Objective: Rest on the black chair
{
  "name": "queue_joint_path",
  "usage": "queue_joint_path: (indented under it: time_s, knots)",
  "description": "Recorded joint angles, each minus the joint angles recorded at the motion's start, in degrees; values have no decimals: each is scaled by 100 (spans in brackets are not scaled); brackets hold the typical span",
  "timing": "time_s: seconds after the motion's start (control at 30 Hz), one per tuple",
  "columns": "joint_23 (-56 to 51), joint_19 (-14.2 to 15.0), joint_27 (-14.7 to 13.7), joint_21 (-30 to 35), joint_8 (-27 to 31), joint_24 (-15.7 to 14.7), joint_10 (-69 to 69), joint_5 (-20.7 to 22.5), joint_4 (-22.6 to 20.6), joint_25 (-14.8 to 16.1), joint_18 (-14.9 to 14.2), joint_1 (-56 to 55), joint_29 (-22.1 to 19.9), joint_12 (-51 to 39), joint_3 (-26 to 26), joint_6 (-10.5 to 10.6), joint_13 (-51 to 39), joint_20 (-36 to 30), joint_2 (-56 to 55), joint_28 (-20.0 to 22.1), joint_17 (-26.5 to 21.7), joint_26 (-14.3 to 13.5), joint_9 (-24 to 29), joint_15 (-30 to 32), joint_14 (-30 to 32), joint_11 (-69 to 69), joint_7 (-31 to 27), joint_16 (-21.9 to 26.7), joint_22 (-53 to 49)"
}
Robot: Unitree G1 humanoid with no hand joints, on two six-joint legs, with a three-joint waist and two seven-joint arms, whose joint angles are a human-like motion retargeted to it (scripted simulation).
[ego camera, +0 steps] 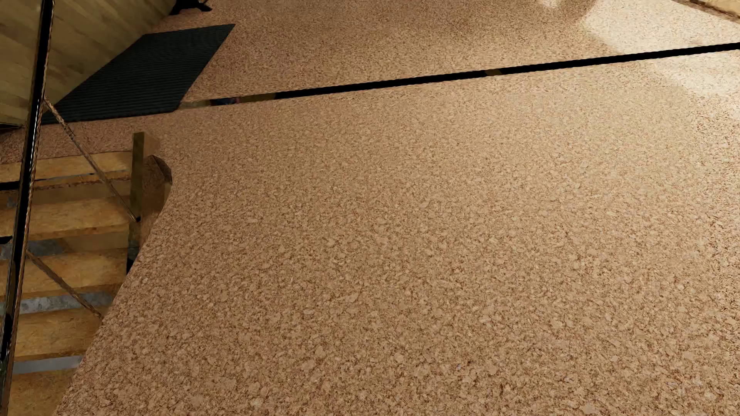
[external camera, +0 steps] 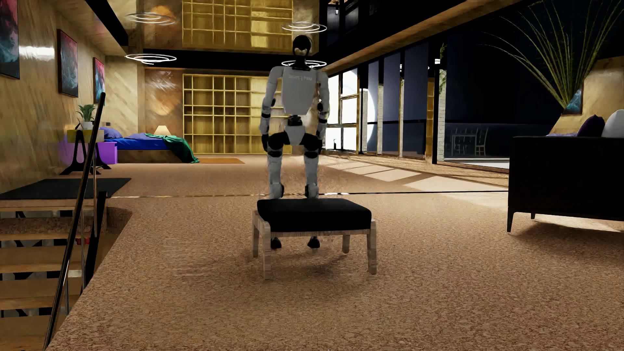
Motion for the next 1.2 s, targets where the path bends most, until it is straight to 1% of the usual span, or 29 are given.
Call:
queue_joint_path:
  time_s: [0.03,0.07,0.1,0.13,0.17,0.2,0.23,0.27,0.3,0.33,0.37,0.4,0.47,0.5,0.57,0.63,0.7,0.73,0.77,0.83,0.87,0.9,0.93,1.03,1.07,1.1,1.13,1.17,1.2]
  knots:
    - [-52,-17,126,72,7,150,3,4,-8,141,15,-4,-42,-47,-19,14,-98,-46,-13,58,-171,-44,23,15,-5,5,14,-2,-90]
    - [-212,12,188,153,-15,66,3,-12,-2,80,11,22,52,-109,-21,9,-123,-76,-5,115,-401,24,25,11,-15,22,35,161,-123]
    - [-344,38,53,215,-31,37,4,-30,12,-126,-22,1,216,-191,-15,0,-151,-86,-19,-62,-640,-36,8,14,-7,19,48,350,-138]
    - [-434,29,-68,216,-50,222,17,-25,8,-333,-23,-13,312,-259,-18,-7,-173,-122,-22,-280,-854,-136,1,11,-11,19,66,543,-203]
    - [-400,13,-109,170,-68,340,16,-15,0,-421,-16,15,361,-296,-20,-15,-184,-189,25,-318,-1008,-184,9,5,-9,7,76,704,-208]
    - [-237,14,-75,130,-73,405,13,-13,-3,-400,-9,39,263,-330,-14,-16,-198,-185,52,-198,-1090,-233,9,2,-11,-3,73,803,-80]
    - [-14,22,-3,77,-75,370,10,-20,-6,-278,-3,41,82,-359,-12,-12,-212,-110,52,43,-1135,-278,-2,-8,-11,5,67,853,148]
    - [220,38,80,-5,-99,244,7,-30,-8,-130,-7,47,-152,-379,-13,-9,-207,-6,67,339,-1144,-276,-21,-14,-9,1,71,862,461]
    - [437,46,150,-63,-120,102,-12,-35,-12,-26,-3,86,-346,-390,-12,-2,-216,80,90,683,-1123,-204,-17,-24,-16,0,79,831,750]
    - [581,41,190,-117,-137,-53,-1,-34,-14,17,-2,86,-515,-380,-14,0,-198,146,106,952,-1105,-142,-32,-35,-19,2,83,801,980]
    - [641,33,213,-144,-141,-171,33,-34,-21,19,3,63,-557,-370,-15,-2,-170,204,119,1072,-1087,-101,-44,-40,-24,-3,77,788,1125]
    - [627,32,198,-160,-137,-173,24,-39,-23,-4,0,63,-528,-335,-16,6,-134,208,122,1065,-1083,-98,-58,-44,-16,-2,70,783,1141]
    - [440,36,127,-155,-146,-23,10,-40,-19,-100,-7,83,-386,-217,-17,9,-25,163,130,834,-1036,-164,-74,-55,-19,2,77,801,947]
    - [340,30,77,-139,-142,61,-26,-35,-20,-138,-8,112,-316,-151,-16,9,16,143,130,730,-983,-225,-76,-50,-13,-4,77,785,809]
    - [207,27,41,-88,-126,138,-15,-30,-10,-216,-19,86,-262,-56,-13,9,53,111,116,609,-811,-266,-69,-47,-4,-3,67,681,605]
    - [149,19,44,4,-121,115,-7,-20,1,-227,-23,72,-212,-27,-11,15,30,83,108,511,-607,-265,-35,-36,12,-2,72,532,518]
    - [89,4,97,158,-110,63,53,-11,3,-171,-8,32,-126,-72,-3,17,-49,12,97,458,-419,-174,60,-2,19,-4,62,394,441]
    - [-6,-16,117,210,-106,-11,108,-2,6,-164,-3,-4,-37,-99,-2,11,-69,-30,89,398,-364,-113,109,15,16,1,49,356,394]
    - [-85,-43,104,261,-94,-93,200,15,5,-160,11,-66,33,-155,0,8,-127,-85,87,313,-341,-58,183,47,11,-13,31,332,336]
    - [-241,-72,148,394,-102,-124,386,37,24,-115,15,-168,202,-303,-1,6,-302,-237,13,142,-401,23,382,38,9,141,25,338,119]
    - [-332,-82,146,526,-70,-73,479,31,22,-143,36,-248,370,-418,16,12,-457,-328,-112,98,-466,69,509,18,21,308,27,343,-26]
    - [-449,-100,96,653,-49,-27,600,38,31,-236,50,-347,542,-525,30,6,-574,-445,-221,54,-533,85,602,-1,25,453,17,364,-134]
    - [-552,-125,62,794,-10,21,915,43,48,-283,55,-582,668,-666,42,-2,-723,-592,-383,36,-590,100,712,-20,-45,641,-10,384,-225]
    - [-920,-92,-20,1215,96,171,1882,23,167,-464,-42,-1374,825,-1211,51,-1,-1221,-1073,-932,4,-740,37,1215,-82,-203,1239,-93,532,-608]
    - [-1060,-49,-53,1375,134,176,2183,15,229,-493,-90,-1690,845,-1432,54,14,-1440,-1208,-1198,31,-797,13,1420,-96,-239,1473,-109,597,-741]
    - [-1228,12,-75,1578,161,150,2394,-28,270,-532,-126,-1954,869,-1621,57,-14,-1653,-1307,-1501,76,-846,2,1628,-122,-270,1745,-97,685,-880]
    - [-1387,60,-151,1815,192,119,2567,-77,284,-595,-150,-2190,813,-1813,54,-38,-1882,-1448,-1764,194,-905,-41,1870,-175,-279,1985,-118,759,-1014]
    - [-1486,53,-116,2136,200,123,2767,-96,334,-658,-217,-2438,670,-2013,53,-27,-2118,-1580,-1990,408,-938,-25,2104,-292,-285,2180,-115,812,-1112]
    - [-1502,49,-582,2081,358,178,3022,-162,302,-639,-229,-2738,942,-2218,55,-85,-2484,-1716,-2253,376,-1023,-484,2406,-625,-355,2462,-196,857,-1135]
